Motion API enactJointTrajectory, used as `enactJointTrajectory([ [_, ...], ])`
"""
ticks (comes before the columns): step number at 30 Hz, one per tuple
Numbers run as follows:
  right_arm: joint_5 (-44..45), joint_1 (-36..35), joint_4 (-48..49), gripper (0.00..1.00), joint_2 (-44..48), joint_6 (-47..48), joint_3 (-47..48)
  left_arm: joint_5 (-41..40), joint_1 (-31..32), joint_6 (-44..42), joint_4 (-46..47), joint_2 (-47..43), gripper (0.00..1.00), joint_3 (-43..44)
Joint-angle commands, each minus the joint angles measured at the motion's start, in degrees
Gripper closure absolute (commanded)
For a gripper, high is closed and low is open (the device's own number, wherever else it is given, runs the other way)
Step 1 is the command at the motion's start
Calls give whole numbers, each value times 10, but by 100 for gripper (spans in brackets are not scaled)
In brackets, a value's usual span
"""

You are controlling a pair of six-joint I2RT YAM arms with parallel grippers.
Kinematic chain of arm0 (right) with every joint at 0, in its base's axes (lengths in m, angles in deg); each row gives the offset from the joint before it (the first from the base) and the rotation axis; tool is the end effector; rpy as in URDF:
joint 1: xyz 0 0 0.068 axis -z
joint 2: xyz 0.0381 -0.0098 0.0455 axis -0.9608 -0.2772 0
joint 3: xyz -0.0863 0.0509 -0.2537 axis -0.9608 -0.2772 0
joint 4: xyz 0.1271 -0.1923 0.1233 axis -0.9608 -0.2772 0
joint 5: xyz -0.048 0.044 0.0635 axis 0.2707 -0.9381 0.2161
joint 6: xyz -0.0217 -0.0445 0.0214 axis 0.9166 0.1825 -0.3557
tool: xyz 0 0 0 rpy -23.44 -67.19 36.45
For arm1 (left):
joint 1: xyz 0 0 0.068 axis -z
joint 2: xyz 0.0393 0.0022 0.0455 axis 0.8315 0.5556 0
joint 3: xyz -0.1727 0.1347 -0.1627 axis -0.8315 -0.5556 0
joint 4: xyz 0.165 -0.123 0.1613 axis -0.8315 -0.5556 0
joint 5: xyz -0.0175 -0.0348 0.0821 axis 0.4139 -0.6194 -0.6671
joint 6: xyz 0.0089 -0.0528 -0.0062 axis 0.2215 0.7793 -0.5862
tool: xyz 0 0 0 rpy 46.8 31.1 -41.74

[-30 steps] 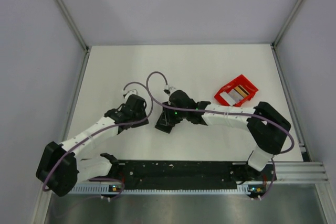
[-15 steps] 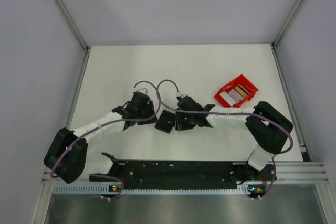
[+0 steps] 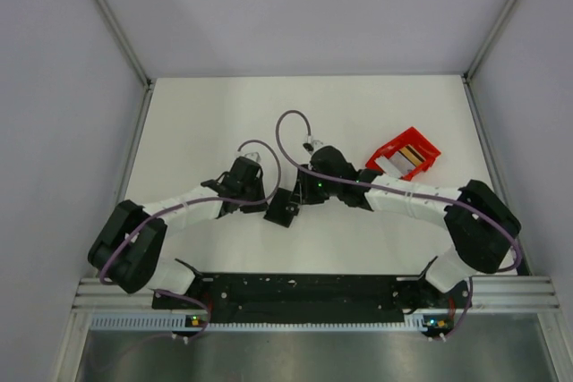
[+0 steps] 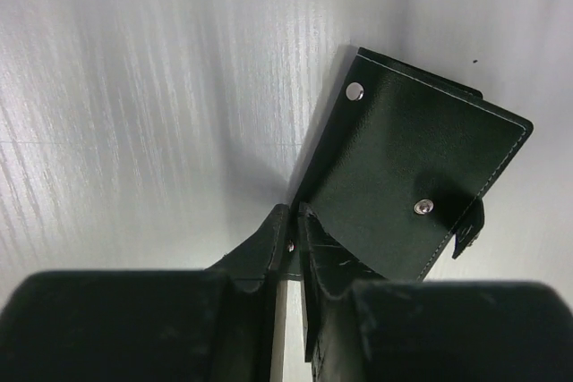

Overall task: Put the credit cards into the card holder
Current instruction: Open the card holder at the center of the board.

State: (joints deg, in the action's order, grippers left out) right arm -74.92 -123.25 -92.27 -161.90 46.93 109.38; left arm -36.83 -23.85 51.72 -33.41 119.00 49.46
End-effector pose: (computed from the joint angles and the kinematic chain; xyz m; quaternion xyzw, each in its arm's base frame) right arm 0.2076 0.2476 0.2041 -0.1028 0.9077 0.3177 0.2541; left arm 0.2196 -0.1402 0.1594 -0.0257 0.9528 -0.1786 0.2443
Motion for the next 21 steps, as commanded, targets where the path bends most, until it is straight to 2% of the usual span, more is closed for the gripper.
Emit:
enactJointTrajectory([
  [1,-34,0,27,72,-50,2,67,21,5,6,35,4,88,-7],
  [5,-46,-7,32,74,-71,-6,87,21,8,8,31,-5,89,-11],
  [11,-68,-10,10,73,-118,-3,96,17,12,54,9,-9,96,-9],
  [16,-39,-10,-18,73,-111,15,68,13,18,87,1,-22,97,-15],
  [21,16,-6,-38,74,-65,23,20,3,22,89,-7,-32,97,-18],
])
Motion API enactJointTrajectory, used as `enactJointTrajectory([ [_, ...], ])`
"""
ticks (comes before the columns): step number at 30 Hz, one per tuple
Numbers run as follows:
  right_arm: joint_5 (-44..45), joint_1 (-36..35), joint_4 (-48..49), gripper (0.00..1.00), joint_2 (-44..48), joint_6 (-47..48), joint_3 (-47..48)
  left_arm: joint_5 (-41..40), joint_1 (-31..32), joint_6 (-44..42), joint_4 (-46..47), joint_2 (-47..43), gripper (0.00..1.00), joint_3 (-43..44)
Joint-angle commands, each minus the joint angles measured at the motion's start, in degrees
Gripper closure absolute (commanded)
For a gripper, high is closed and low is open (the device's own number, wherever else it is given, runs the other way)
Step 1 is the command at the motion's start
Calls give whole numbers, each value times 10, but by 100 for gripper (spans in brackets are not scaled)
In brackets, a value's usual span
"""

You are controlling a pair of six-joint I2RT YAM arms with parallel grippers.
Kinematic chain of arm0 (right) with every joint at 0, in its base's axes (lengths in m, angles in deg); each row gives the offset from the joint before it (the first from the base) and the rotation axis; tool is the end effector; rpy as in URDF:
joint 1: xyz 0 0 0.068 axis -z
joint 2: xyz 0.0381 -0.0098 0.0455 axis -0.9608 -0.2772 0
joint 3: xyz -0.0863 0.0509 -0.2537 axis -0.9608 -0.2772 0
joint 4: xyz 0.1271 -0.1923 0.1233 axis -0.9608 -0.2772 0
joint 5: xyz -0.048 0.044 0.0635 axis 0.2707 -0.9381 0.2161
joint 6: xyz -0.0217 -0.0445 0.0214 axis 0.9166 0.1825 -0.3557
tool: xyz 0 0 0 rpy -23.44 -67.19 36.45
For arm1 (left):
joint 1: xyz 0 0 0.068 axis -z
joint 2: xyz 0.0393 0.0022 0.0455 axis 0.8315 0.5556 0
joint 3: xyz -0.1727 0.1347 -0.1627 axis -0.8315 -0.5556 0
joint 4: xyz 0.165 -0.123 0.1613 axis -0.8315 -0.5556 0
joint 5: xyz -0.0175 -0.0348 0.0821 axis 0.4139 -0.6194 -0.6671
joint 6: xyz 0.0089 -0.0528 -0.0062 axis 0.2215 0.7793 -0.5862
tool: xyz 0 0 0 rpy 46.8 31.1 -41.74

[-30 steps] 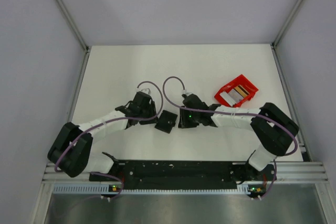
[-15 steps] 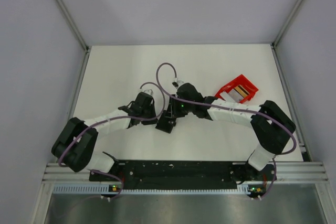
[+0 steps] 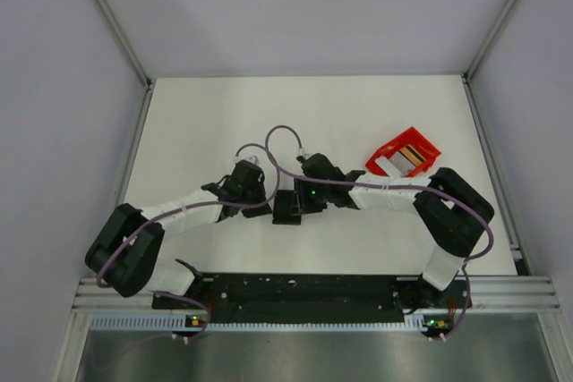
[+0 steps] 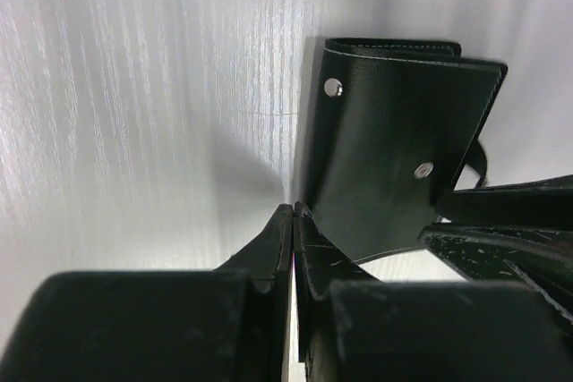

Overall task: Put the credit cards into the card holder
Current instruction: Open the card holder at the center of the board.

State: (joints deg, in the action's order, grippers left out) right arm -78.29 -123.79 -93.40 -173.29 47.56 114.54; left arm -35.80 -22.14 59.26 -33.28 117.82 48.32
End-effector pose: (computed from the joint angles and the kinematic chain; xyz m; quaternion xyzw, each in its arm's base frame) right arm 0.2228 0.2737 0.1667 -0.1211 0.9279 0.2962 0.1911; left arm 0.2108 -0.1444 0.1589 -0.0714 0.9499 -0.2052 0.2248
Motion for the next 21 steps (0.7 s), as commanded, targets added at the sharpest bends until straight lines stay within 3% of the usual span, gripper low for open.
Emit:
enactJointTrajectory([
  [1,54,3,-28,73,53,19,-38,-7,6,13,-9,-20,97,-8],
  [8,43,34,-10,73,44,25,-64,-7,8,-2,-2,-19,97,-14],
  [13,22,37,-7,73,53,21,-63,-12,10,-9,-13,-32,92,-7],
  [21,41,80,-63,54,260,67,-91,-46,10,-16,-71,-129,55,15],
])
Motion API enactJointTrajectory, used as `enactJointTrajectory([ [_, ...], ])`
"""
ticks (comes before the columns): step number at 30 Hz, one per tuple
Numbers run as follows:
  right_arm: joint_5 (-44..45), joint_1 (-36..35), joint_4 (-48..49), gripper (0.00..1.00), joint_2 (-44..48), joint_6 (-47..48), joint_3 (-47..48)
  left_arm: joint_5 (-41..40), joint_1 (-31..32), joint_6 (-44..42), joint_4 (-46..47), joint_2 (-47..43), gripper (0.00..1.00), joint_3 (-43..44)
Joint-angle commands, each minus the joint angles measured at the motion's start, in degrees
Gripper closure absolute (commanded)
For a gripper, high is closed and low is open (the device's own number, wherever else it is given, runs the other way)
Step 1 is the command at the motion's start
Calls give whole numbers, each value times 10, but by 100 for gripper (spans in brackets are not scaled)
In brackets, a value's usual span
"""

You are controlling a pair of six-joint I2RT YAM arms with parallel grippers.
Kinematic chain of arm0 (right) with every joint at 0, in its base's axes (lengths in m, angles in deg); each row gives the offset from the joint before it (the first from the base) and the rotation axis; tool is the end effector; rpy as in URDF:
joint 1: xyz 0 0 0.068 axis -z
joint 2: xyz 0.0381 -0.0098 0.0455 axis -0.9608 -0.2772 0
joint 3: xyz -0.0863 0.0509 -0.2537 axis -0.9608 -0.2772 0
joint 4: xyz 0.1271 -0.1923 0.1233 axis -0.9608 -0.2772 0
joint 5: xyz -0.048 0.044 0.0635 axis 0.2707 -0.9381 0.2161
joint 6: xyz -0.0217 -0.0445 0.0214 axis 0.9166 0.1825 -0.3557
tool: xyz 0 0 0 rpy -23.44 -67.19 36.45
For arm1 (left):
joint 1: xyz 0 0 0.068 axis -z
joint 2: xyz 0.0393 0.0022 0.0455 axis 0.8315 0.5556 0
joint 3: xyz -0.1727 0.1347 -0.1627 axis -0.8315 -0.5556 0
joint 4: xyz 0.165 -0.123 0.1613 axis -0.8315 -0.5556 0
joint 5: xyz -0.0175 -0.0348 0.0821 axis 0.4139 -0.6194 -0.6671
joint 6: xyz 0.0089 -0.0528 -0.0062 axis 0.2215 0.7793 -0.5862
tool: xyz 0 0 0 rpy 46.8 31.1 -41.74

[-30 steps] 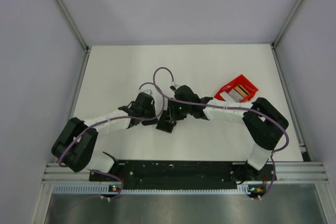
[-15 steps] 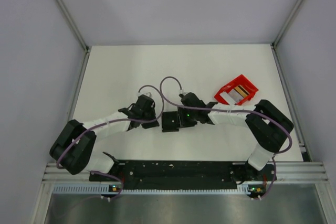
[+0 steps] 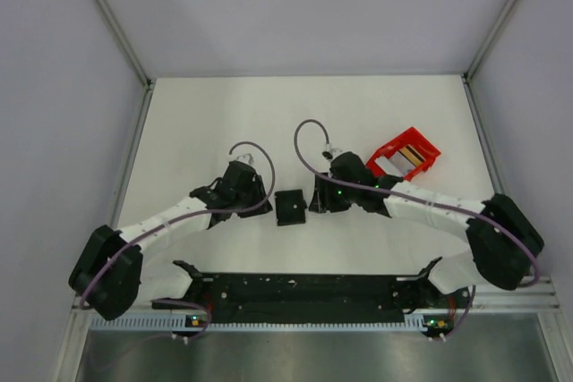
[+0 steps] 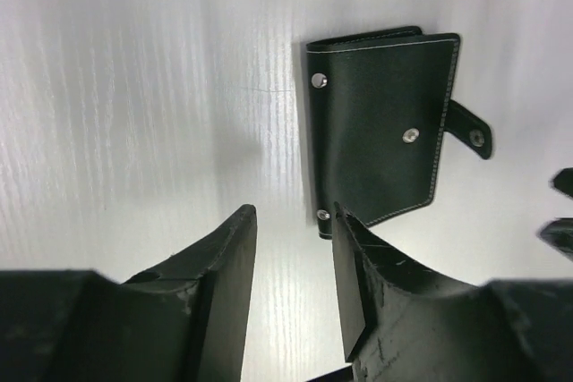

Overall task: Put the credit cards into the card holder
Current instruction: Open the card holder at the center of the board, then pick up the credit card from the storage box.

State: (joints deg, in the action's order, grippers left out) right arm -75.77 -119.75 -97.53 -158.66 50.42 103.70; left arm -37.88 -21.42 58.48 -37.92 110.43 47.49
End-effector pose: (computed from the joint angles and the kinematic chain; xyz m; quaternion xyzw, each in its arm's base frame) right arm 0.2010 0.2133 0.1832 -0.1040 0.9323 0.2672 0.2203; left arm 0.1956 -0.1361 0.1787 -0.0641 0.9453 -0.2016 0.2482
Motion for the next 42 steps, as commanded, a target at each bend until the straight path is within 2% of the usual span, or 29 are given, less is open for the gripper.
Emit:
enactJointTrajectory([
  [1,21,57,-40,52,131,52,20,-26,3,-11,-31,-66,52,28],
  [3,28,102,-80,48,163,77,30,-22,2,-19,-42,-82,47,40],
  [5,34,158,-98,35,184,103,33,-11,3,-31,-44,-94,43,51],
  [10,13,311,-128,26,168,149,63,21,3,-52,-53,-97,39,79],
  [13,10,361,-138,20,132,179,103,31,4,-57,-51,-97,39,82],
  [17,21,401,-148,19,57,197,147,34,5,-57,-47,-97,39,78],
  [20,41,414,-168,19,-5,197,183,36,5,-55,-43,-96,38,74],
  [23,40,419,-169,19,-28,202,177,39,5,-54,-43,-97,39,74],
  [35,-105,419,-165,16,-107,243,171,47,5,-47,-31,-91,39,63],
  [42,-115,403,-183,16,-128,232,176,51,5,-41,-27,-89,39,58],
])
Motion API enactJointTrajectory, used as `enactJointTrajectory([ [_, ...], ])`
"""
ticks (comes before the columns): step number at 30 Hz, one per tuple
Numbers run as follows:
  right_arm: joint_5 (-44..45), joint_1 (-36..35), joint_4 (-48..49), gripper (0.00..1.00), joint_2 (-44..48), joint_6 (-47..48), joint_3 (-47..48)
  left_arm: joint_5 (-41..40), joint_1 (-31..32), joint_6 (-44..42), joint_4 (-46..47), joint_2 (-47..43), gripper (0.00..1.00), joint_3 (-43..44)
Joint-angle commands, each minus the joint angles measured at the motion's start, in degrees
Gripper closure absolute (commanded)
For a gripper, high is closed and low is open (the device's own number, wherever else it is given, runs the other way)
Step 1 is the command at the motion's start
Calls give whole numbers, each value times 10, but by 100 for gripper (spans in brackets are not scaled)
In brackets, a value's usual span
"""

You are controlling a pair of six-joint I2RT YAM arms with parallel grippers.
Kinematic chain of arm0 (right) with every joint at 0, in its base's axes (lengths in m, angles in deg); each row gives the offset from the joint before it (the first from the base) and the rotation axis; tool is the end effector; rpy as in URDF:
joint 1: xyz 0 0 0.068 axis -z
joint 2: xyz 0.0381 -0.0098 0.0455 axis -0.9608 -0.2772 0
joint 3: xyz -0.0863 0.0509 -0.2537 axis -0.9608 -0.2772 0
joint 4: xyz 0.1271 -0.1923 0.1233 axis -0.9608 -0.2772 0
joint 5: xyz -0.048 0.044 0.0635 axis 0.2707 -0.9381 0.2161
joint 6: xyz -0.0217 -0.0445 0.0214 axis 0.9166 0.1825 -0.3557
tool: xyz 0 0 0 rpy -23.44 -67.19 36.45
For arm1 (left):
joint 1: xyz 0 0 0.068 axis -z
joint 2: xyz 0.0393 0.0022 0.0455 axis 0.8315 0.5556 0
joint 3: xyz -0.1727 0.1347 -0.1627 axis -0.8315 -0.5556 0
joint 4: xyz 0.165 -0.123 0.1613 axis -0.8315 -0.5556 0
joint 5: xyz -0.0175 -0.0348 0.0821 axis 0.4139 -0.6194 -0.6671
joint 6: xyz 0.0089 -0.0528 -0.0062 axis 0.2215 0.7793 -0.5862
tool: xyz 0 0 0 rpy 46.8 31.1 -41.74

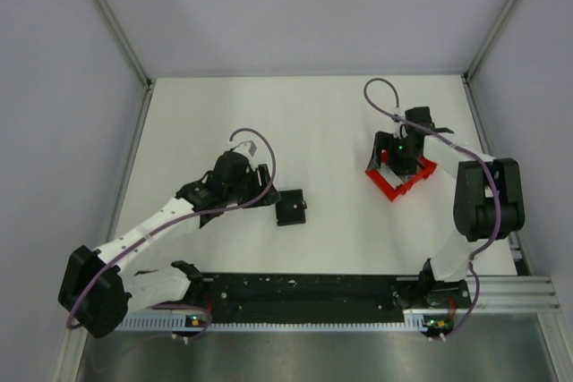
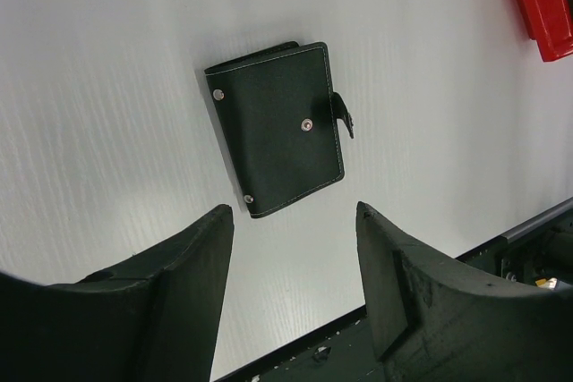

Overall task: Put the credit cards into the card holder
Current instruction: Pick up the credit card from the storage box.

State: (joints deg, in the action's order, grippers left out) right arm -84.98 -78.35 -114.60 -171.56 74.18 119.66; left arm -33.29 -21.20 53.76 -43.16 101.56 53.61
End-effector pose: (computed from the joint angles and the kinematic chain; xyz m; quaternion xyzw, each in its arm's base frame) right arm 0.3332 0.0359 0.1809 0.0313 0.9645 0.1688 0.2005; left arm 0.1883 -0.1356 0.2393 -0.0063 0.9162 -0.2682 0.2976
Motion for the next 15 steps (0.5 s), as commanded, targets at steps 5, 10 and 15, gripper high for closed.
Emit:
enactJointTrajectory([
  [5,-41,-26,13,16,27,-114,-25,11,2,8,33,12,39,-2],
  [10,-8,-64,68,16,69,-183,-68,17,3,11,37,21,39,0],
  [15,10,-72,58,16,98,-152,-56,16,2,8,28,19,39,2],
])
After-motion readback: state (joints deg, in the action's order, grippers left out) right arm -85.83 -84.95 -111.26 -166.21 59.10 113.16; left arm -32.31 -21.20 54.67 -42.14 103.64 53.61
